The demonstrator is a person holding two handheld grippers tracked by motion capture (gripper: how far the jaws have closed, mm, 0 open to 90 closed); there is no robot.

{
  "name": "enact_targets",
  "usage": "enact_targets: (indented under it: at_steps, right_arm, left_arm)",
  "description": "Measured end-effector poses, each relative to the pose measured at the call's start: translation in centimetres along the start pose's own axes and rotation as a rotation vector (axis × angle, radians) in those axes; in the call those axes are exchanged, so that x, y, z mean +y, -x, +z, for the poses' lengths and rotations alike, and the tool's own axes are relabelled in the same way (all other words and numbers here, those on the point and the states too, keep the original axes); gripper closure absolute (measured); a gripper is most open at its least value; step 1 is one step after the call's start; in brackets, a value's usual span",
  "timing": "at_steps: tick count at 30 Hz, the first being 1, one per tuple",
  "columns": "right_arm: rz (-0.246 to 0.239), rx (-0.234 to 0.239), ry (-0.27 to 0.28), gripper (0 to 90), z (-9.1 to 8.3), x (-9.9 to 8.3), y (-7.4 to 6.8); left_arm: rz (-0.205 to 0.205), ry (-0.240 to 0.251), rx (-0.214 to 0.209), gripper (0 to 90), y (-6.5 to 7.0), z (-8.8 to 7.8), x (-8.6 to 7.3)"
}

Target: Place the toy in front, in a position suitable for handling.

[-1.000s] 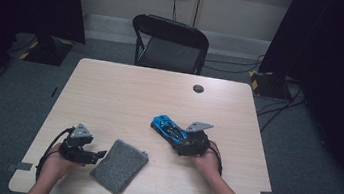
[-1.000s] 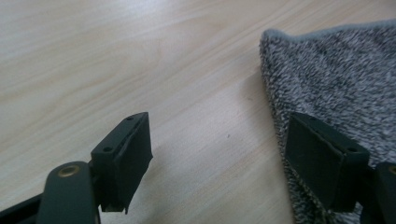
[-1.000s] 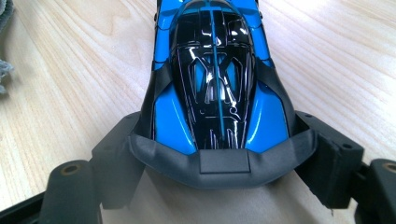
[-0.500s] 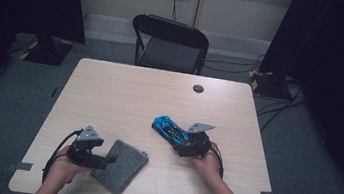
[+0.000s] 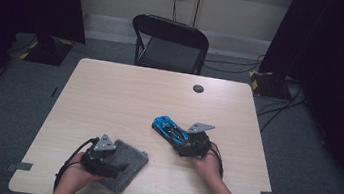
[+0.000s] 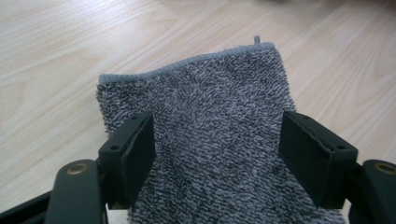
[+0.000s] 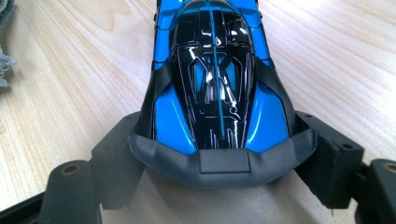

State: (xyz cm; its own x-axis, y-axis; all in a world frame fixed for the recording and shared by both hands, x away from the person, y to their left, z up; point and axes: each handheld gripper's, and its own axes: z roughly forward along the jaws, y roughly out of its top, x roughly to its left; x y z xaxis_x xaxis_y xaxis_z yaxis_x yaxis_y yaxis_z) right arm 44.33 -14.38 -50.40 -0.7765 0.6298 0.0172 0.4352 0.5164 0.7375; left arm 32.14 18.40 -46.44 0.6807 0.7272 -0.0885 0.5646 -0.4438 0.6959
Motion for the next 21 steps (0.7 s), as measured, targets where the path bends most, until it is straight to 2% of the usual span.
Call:
enact_targets:
  at_steps: [6, 8, 13, 15, 19, 21]
  right_arm:
    - [0.000, 0.000, 0.000, 23.8, 0.0, 0.0, 0.0]
    - [0.000, 0.000, 0.000, 23.7, 0.0, 0.0, 0.0]
    - [0.000, 0.000, 0.000, 23.7, 0.0, 0.0, 0.0]
    - [0.001, 0.000, 0.000, 23.7, 0.0, 0.0, 0.0]
    - [0.000, 0.000, 0.000, 23.8, 0.0, 0.0, 0.0]
    - [0.000, 0.000, 0.000, 23.7, 0.0, 0.0, 0.0]
  left_arm:
    - [0.023, -0.014, 0.017, 28.2, 0.4, 0.4, -0.1]
    - [0.035, -0.037, 0.025, 28.5, 0.6, 0.8, -0.4]
    - [0.024, -0.076, 0.015, 29.1, 0.9, 1.7, -0.9]
    - [0.016, -0.069, 0.009, 28.3, 0.8, 1.9, -1.1]
    - [0.027, -0.067, 0.026, 28.4, 1.1, 1.9, -1.2]
    - [0.025, -0.064, 0.018, 28.7, 1.0, 1.9, -1.3]
